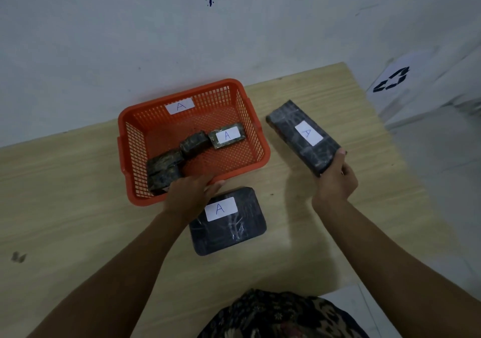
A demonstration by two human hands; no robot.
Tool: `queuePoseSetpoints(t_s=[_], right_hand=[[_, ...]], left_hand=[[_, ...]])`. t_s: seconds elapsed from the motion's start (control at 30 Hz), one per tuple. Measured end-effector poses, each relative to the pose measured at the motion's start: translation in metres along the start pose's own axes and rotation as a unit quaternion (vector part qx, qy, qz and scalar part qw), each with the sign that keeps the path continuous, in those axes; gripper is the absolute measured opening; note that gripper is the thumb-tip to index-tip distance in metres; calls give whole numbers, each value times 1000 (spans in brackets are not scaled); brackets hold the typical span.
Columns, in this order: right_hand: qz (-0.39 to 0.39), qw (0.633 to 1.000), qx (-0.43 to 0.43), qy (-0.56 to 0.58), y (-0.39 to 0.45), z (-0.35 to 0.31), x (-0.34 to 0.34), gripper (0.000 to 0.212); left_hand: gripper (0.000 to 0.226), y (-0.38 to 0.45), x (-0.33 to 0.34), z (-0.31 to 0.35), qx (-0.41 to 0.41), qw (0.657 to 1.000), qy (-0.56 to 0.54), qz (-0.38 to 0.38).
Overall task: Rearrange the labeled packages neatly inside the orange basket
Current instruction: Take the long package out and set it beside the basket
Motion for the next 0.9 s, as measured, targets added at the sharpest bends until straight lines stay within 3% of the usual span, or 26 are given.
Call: queuePoseSetpoints(t_s=[0.13,0.33,0.53,0.6,0.73,0.9], right_hand=[[20,996,2,-83,3,17,-10,45],[-14,979,8,-202,0,36,-5,43],[-76,935,-64,-341,-4,21,10,44],[-109,925,-149,-332,-16,2,26,42],[-235,857,-337,-312,-71,-29,84,31],[-386,748,-420,-340,-140,-15,154,30]], left_hand=[[43,0,1,1,-8,1000,-1,-14],[41,-1,0,1,-17,999,-7,-28],[32,-1,-1,3,-28,998,-39,-50],[39,0,-3,1,-33,994,-83,-68],[38,7,-22,-20,-64,994,-83,-21],[28,14,-44,-76,-127,991,-38,21]])
Point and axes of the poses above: each hand's wrist, its own y-axis towards the middle knuckle, its own x-axis out of the palm, z = x × y, the point moved 7 cm from there along y, towards the middle knuckle, and after that the axes turned 2 degrees about y, right-handed, at the moved point
